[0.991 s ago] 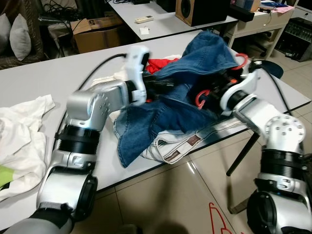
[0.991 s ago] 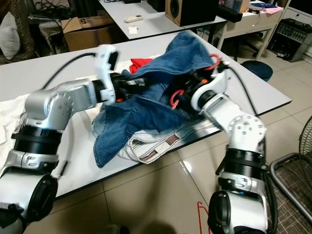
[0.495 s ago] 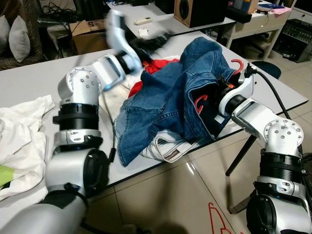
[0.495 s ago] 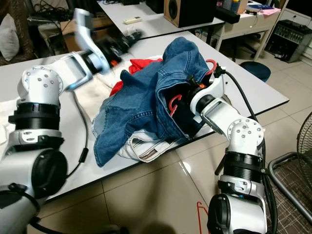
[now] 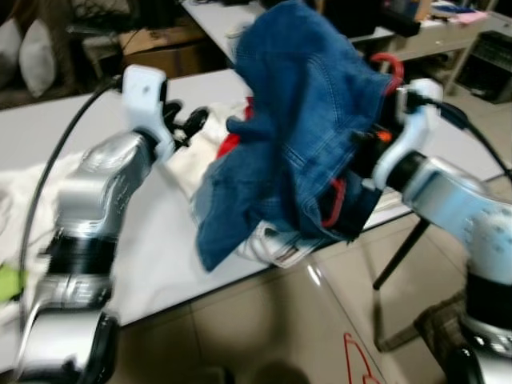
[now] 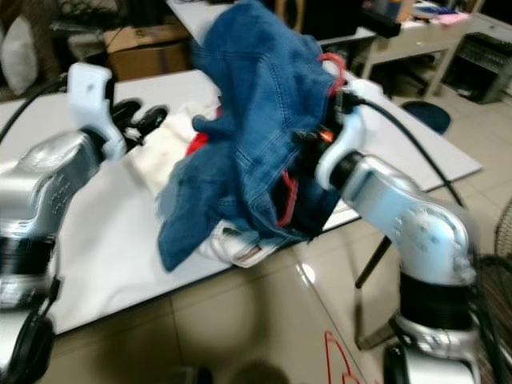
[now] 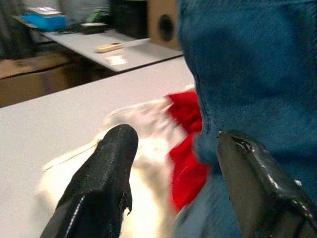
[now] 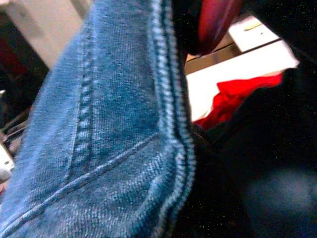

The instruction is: Hang hanger

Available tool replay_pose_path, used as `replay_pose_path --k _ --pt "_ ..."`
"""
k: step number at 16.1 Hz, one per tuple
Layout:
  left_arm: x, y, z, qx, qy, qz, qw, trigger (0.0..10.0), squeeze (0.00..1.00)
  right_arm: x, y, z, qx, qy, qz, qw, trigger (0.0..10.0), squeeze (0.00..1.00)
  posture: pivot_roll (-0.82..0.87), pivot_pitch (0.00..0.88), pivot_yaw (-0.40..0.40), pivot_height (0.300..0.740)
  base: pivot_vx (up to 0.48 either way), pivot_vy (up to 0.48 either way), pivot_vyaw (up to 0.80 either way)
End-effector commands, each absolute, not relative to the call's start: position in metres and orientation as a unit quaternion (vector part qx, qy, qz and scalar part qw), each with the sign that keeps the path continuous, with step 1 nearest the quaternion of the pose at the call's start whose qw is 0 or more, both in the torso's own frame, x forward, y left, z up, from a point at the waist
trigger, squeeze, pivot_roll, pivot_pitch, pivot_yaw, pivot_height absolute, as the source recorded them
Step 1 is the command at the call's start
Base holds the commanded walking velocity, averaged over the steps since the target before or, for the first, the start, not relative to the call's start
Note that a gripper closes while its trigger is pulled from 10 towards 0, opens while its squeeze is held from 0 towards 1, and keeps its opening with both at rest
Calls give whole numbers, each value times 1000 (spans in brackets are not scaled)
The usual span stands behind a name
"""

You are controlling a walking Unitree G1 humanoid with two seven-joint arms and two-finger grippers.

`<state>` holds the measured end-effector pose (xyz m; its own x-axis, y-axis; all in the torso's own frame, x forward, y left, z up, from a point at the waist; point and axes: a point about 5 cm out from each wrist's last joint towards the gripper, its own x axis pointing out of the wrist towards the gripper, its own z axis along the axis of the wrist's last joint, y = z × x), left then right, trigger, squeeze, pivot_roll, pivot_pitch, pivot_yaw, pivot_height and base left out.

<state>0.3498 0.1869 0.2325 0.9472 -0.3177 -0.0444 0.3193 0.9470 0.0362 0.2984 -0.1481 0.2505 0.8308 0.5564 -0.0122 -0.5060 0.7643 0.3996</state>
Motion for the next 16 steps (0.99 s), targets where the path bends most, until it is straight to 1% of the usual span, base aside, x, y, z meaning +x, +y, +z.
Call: replay_pose_path --k 1,2,3,4,5,6,8,9,10,11,12,13,14,15,16 --pt "337 190 233 42 12 -164 985 10000 0 290 -144 258 180 49 313 931 10000 0 53 24 60 740 0 0 800" --pt "324 195 228 57 15 -158 986 10000 0 283 -144 262 168 38 342 924 10000 0 58 26 60 740 0 0 800" --pt "321 200 229 53 10 -144 988 10000 0 281 -145 264 159 32 354 921 10000 0 59 27 59 740 0 0 800" --pt "316 211 237 46 -19 -107 993 10000 0 276 -145 269 142 20 375 916 10000 0 62 27 55 740 0 0 800" --pt "314 228 252 29 -48 -71 996 10000 0 270 -148 276 125 2 398 909 10000 0 70 26 47 740 0 0 800" --pt "309 239 265 17 -72 -60 995 10000 0 266 -152 283 108 -20 416 903 10000 0 74 26 43 740 0 0 800" --pt "300 243 281 40 -99 -86 991 10000 0 257 -158 294 93 -55 449 887 10000 0 86 25 32 740 0 0 800" --pt "296 245 287 50 -109 -90 989 10000 0 251 -160 300 88 -72 473 874 10000 0 87 24 31 740 0 0 800" --pt "294 247 292 53 -117 -84 988 10000 0 247 -162 303 86 -83 489 864 10000 0 87 24 31 740 0 0 800" --pt "292 254 304 50 -141 -64 987 10000 0 240 -165 307 74 -97 516 848 10000 0 87 24 31 740 0 0 800" --pt "288 260 324 60 -177 -65 980 10000 0 236 -169 307 61 -100 532 839 10000 0 96 22 16 740 0 0 800" --pt "282 261 349 63 -211 -87 972 10000 0 234 -170 307 56 -99 541 833 10000 0 103 21 10 740 0 0 800" --pt "271 259 379 75 -244 -138 957 10000 0 232 -170 306 56 -101 552 826 10000 0 108 20 5 740 0 0 800" --pt "265 258 393 81 -253 -162 950 10000 0 232 -168 305 57 -100 558 822 10000 0 116 21 -1 740 0 0 800" --pt "262 260 402 77 -257 -167 949 10000 0 232 -167 304 56 -99 561 820 10000 0 116 21 -1 740 0 0 800"
